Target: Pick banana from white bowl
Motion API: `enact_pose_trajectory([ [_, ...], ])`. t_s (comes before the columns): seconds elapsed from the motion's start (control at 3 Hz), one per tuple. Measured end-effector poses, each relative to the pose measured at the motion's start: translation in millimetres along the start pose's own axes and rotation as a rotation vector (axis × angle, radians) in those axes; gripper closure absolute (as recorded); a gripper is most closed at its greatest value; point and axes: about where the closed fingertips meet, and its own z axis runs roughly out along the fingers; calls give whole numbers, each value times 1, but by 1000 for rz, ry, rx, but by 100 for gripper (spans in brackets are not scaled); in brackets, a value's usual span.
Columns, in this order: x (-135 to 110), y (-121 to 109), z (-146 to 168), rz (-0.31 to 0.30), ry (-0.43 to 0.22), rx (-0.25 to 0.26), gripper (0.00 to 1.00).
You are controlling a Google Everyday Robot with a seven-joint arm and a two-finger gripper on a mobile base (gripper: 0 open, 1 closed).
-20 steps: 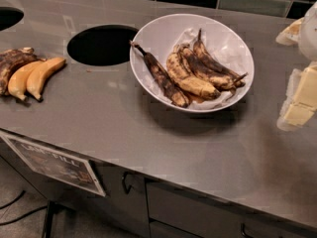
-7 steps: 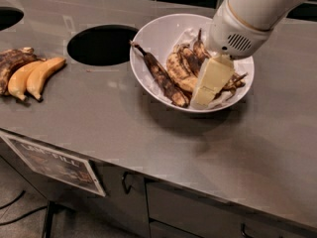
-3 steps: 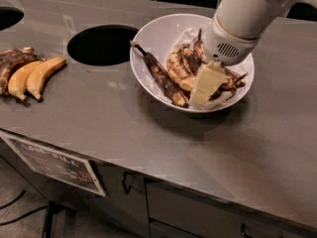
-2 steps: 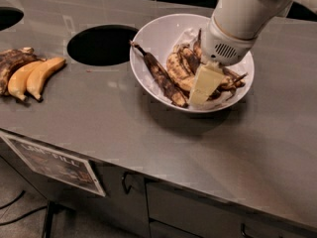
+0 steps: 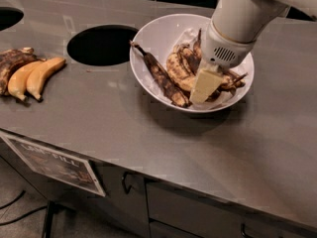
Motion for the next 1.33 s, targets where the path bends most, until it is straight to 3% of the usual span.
enact_pose_trajectory([
  [0.67, 1, 2, 2, 1, 10, -2, 37],
  [1.33, 0, 3, 5, -5, 17, -8, 79],
])
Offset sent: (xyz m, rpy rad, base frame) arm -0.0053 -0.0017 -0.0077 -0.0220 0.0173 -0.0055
